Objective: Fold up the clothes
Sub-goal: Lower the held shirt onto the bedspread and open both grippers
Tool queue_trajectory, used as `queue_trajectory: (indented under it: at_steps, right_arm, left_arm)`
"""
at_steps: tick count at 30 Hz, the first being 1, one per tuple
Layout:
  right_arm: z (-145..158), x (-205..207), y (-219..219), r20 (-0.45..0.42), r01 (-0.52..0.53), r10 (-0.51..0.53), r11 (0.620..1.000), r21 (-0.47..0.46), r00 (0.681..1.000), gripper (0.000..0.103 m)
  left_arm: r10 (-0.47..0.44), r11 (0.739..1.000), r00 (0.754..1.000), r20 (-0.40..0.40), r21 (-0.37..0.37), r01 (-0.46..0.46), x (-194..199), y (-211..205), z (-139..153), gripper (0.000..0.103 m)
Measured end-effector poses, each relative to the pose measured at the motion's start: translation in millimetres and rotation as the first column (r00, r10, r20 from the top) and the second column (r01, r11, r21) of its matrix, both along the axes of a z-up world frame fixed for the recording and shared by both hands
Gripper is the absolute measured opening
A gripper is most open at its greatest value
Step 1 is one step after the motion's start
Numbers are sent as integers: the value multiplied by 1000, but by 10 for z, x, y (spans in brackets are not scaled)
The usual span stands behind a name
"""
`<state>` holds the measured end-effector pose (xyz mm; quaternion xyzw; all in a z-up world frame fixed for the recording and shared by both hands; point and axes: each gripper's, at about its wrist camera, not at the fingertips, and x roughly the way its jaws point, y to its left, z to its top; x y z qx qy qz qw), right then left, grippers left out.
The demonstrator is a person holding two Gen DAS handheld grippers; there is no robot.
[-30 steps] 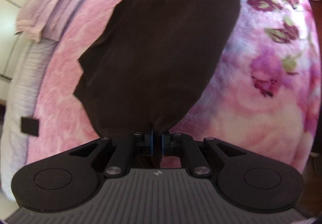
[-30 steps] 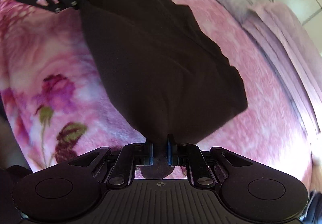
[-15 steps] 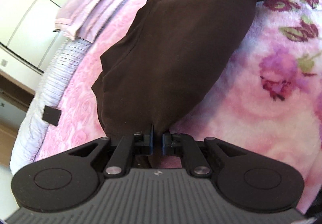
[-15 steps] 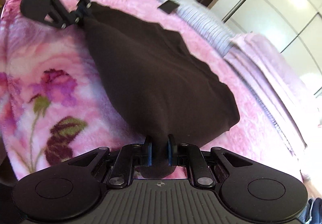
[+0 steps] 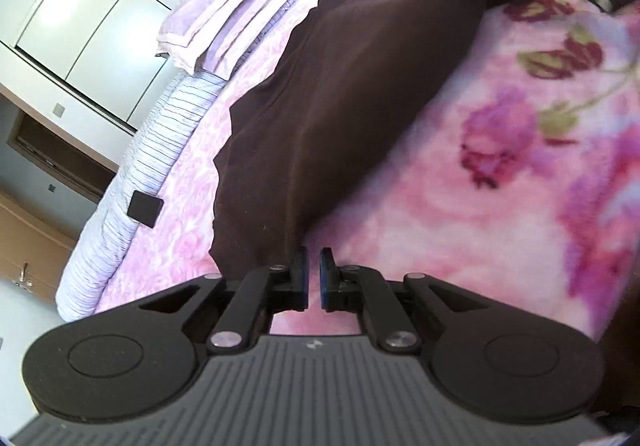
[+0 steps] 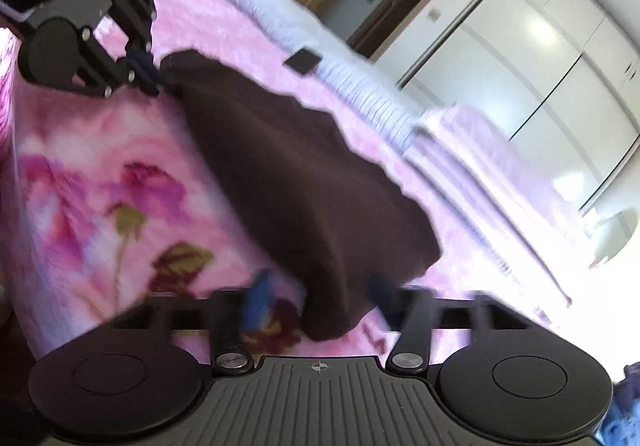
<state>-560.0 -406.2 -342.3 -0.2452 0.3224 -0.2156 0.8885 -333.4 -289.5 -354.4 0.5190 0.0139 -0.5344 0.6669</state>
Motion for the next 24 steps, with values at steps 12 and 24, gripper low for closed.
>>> queue_trajectory:
  at_steps: [12, 24]
  right_arm:
    - [51, -118, 263, 12, 97, -98, 992, 82, 995, 77]
    - [40, 106, 267, -64, 74, -74, 997, -3, 995, 77]
  left_arm:
    - [-13, 1000, 998, -59, -28, 12, -151, 281, 157, 6]
    - [-142, 986, 986, 87, -70, 148, 24, 150, -76, 20]
